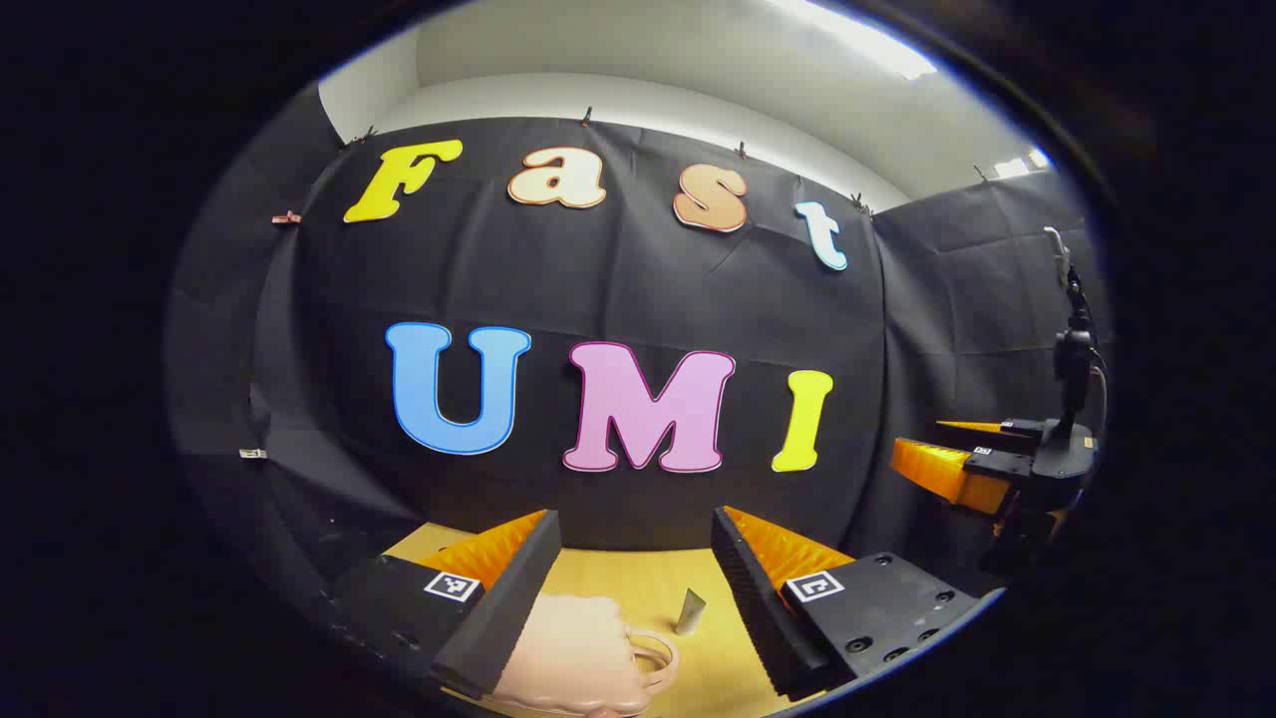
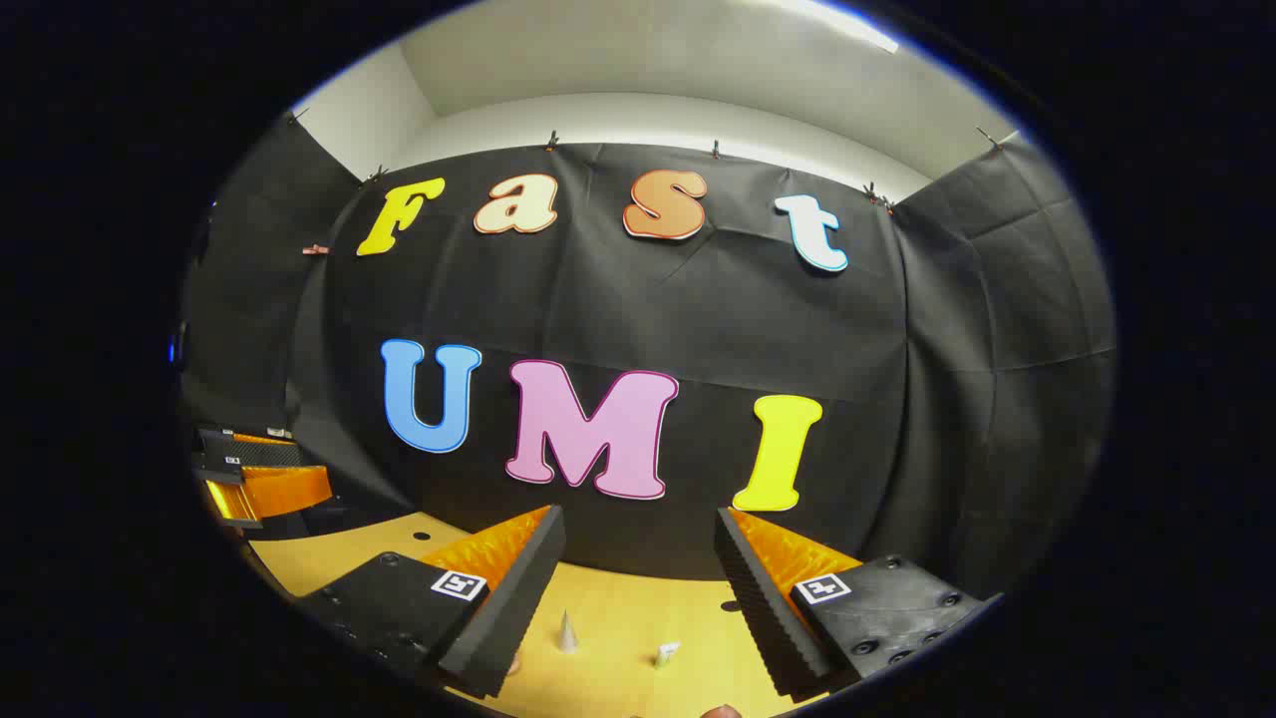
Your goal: First open the suitcase, pack the skin care products into it, and then close the suitcase.
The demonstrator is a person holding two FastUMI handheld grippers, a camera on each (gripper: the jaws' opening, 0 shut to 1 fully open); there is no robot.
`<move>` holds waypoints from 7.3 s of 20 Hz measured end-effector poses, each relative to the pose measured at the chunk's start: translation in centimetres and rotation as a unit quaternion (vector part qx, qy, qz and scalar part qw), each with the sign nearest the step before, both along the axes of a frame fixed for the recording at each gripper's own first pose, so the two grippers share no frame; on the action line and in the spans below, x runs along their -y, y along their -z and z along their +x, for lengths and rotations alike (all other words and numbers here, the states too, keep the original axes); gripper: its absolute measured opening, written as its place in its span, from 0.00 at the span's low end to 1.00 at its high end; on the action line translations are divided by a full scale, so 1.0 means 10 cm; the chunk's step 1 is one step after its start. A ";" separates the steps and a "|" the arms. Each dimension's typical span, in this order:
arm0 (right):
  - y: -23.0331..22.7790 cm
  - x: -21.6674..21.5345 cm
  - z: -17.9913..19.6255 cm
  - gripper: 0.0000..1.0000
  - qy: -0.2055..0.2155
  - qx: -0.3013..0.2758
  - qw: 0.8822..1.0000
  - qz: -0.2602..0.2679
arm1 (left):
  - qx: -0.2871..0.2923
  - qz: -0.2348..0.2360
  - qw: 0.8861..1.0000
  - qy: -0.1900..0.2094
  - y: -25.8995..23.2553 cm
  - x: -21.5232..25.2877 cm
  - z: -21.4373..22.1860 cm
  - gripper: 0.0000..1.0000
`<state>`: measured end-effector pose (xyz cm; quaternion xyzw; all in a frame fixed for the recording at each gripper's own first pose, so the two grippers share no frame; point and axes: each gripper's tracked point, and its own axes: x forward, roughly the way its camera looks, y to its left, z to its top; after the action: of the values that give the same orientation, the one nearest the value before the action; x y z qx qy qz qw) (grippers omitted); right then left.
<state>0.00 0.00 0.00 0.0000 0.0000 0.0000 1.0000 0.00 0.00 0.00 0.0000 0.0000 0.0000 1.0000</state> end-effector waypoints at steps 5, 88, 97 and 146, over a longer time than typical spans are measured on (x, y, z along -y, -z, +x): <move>0.12 0.25 0.00 0.96 0.014 -0.004 1.000 -0.023 | -0.016 -0.019 1.000 0.013 0.12 0.21 0.18 0.95; 1.09 -0.98 0.67 0.96 0.000 -0.150 0.989 0.011 | -0.505 -0.158 0.816 -0.234 3.56 -5.52 0.49 0.11; 1.09 -0.96 0.80 0.96 0.058 -0.130 0.990 -0.015 | -0.413 -0.007 0.890 -0.193 2.96 -5.59 0.56 0.81; 4.86 0.25 1.19 0.98 -0.041 -0.373 0.923 0.086 | -0.424 0.011 0.892 0.157 3.79 0.76 2.06 0.47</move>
<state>11.85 -2.49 -48.60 0.0865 0.3726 0.0405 0.9231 20.65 -7.55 -37.92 0.0106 0.4243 -0.1574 0.8917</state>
